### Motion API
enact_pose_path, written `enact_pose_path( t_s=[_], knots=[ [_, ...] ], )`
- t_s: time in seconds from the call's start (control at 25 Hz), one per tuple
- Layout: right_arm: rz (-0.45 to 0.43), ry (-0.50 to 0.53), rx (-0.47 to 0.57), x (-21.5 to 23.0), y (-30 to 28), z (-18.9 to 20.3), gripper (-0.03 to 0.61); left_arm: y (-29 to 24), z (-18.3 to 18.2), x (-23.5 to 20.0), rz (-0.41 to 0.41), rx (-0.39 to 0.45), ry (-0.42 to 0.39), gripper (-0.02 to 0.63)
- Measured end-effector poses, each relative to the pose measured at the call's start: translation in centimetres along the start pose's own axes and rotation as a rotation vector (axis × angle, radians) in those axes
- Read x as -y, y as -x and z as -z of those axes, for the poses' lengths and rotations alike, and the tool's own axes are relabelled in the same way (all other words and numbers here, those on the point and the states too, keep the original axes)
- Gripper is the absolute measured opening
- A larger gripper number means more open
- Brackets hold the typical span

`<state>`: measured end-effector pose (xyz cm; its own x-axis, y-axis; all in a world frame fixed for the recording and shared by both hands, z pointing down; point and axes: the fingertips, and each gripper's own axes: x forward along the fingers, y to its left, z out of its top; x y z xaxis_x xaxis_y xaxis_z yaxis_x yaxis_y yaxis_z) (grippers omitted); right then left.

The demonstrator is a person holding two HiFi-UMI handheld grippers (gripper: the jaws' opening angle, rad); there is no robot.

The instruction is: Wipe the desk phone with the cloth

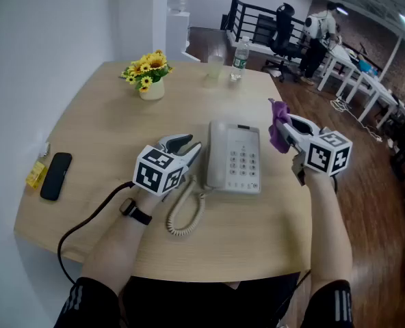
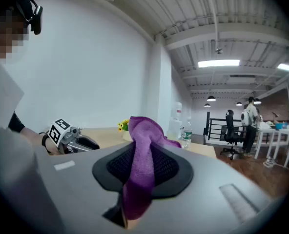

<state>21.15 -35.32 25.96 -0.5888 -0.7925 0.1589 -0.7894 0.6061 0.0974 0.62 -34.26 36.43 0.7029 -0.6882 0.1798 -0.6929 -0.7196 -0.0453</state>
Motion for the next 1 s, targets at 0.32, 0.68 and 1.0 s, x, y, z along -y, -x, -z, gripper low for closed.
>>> enact_pose_path(
  t_s=[0.32,0.68,1.0],
  knots=[
    [-0.175,0.036,-0.274,-3.6,-10.3,3.1,0.089,0.2,0.3,0.2,0.002,-0.009,-0.005,0.112],
    [-0.257,0.146,-0.439,-6.0,-14.1,6.5,0.087,0.1,0.2,0.4,0.003,-0.015,-0.03,0.111],
    [-0.121,0.168,-0.574,-0.3,-9.9,8.5,0.087,0.1,0.2,0.4,0.004,-0.012,-0.024,0.112]
  ],
)
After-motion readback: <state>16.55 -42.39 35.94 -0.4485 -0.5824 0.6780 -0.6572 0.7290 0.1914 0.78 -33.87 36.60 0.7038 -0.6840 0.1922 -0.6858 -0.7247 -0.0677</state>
